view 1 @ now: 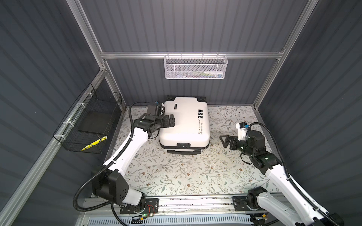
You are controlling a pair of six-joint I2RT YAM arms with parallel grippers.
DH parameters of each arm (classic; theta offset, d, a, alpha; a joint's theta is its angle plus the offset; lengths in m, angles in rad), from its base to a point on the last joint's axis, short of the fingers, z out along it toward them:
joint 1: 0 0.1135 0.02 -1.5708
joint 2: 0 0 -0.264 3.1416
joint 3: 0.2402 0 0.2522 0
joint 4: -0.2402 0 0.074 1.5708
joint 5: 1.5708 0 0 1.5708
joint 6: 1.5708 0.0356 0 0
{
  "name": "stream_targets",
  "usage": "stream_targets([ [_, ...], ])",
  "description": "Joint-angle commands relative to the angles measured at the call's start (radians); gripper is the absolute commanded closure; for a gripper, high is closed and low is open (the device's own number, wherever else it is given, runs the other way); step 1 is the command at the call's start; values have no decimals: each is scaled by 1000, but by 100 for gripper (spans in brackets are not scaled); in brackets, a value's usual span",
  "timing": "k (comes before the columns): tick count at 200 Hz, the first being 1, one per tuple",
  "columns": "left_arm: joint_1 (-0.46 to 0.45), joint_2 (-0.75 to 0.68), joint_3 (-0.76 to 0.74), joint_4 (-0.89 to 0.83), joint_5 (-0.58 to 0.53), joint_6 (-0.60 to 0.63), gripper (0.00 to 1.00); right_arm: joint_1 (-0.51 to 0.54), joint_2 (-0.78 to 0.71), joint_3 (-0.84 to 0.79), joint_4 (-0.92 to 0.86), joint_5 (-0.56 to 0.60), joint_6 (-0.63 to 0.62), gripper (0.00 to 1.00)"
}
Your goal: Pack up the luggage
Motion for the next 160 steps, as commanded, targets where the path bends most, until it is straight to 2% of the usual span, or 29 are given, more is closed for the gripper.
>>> stream_targets([
  [1, -4, -77, 26, -33, -135, 48, 0, -22, 4, 52, -56, 9, 18, 1],
  [39, 17, -179, -135, 67, -321, 65, 0, -41, 29, 110, -99, 125, 39, 1],
  [58, 52, -226, -238, 157, -361, 79, 0, -60, 44, 124, -117, 194, 54, 1],
  [107, 162, -322, -488, 417, -425, 82, 0, -143, 96, 120, -120, 250, 90, 1],
  [133, 247, -299, -531, 447, -372, 66, 0, -191, 103, 93, -95, 294, 121, 1],
  [160, 301, -263, -576, 500, -268, 124, 0, -236, 102, 54, -57, 387, 157, 1],
])
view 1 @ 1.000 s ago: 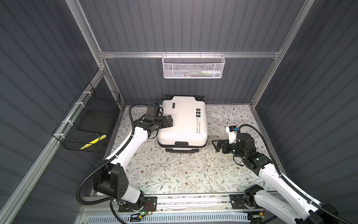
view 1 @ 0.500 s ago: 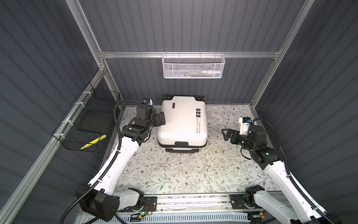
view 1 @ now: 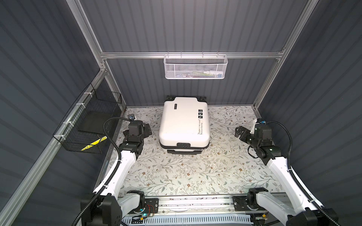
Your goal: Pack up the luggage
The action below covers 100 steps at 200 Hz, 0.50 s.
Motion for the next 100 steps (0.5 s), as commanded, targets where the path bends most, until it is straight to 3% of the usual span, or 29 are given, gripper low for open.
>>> stream_targets([
  [1, 41, 28, -39, 97, 87, 57, 0, -33, -5, -34, 30, 115, 46, 1],
  [54, 106, 68, -151, 255, 126, 204, 0, -47, 17, -92, 185, 328, 4, 1],
  [78, 113, 114, -196, 361, 133, 224, 0, -50, 63, -73, 214, 351, -52, 1],
  [100, 112, 155, -268, 485, 188, 215, 0, -50, 102, -86, 295, 297, -131, 1],
])
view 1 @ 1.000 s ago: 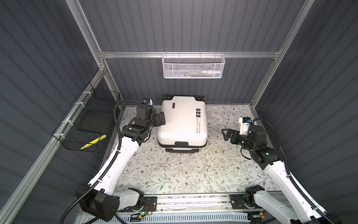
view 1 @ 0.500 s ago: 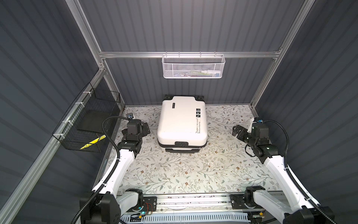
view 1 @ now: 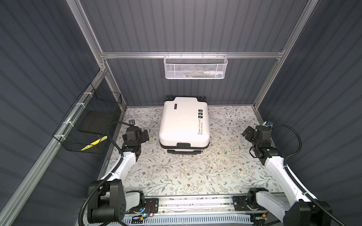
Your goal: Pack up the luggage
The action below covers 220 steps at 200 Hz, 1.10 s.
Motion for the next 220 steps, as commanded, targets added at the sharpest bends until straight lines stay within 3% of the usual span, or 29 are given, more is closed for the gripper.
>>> stream_targets([
  [1, 5, 34, -79, 198, 64, 33, 0, -3, 35, 1, 106, 5, -100, 1],
  [26, 5, 56, -192, 395, 71, 22, 0, -3, 60, -18, 167, 26, -151, 1],
  [74, 5, 142, -283, 579, 82, 35, 0, -4, 167, -95, 353, 50, -250, 1],
  [141, 4, 261, -255, 675, 138, 46, 0, -4, 292, -266, 725, -57, -367, 1],
  [167, 3, 354, -299, 870, 176, 45, 0, -6, 270, -315, 814, -132, -424, 1],
  [201, 3, 421, -297, 925, 180, 42, 0, -21, 354, -491, 1260, -110, -422, 1],
  [220, 3, 437, -281, 919, 195, 51, 0, -25, 394, -492, 1273, -110, -414, 1],
])
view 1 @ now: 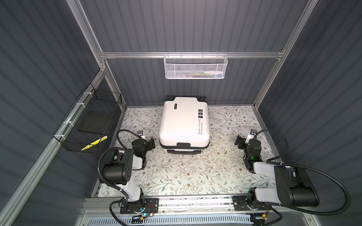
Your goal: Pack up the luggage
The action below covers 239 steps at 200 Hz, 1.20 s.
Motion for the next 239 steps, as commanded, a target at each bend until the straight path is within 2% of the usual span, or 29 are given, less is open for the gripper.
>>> stream_targets([
  [1, 2, 16, 11, 60, 32, 24, 0, -8, 51, -17, 229, 4, -11, 1],
  [11, 1, 13, 28, 19, 61, 38, 0, -10, 84, -15, 274, -4, -20, 1],
  [33, -5, 24, 73, -48, 91, 58, 0, -12, 62, 81, 50, -45, -21, 1],
  [44, -13, 30, 106, -108, 87, 67, 0, -28, 72, 75, 78, -72, -15, 1],
  [95, -21, 33, 111, -115, 67, 71, 0, -31, 69, 82, 60, -76, -13, 1],
  [110, -34, 29, 104, -107, 15, 65, 0, -31, 61, 75, 65, -75, -13, 1],
  [239, -34, 28, 103, -105, 16, 64, 0, -28, 63, 71, 73, -74, -13, 1],
])
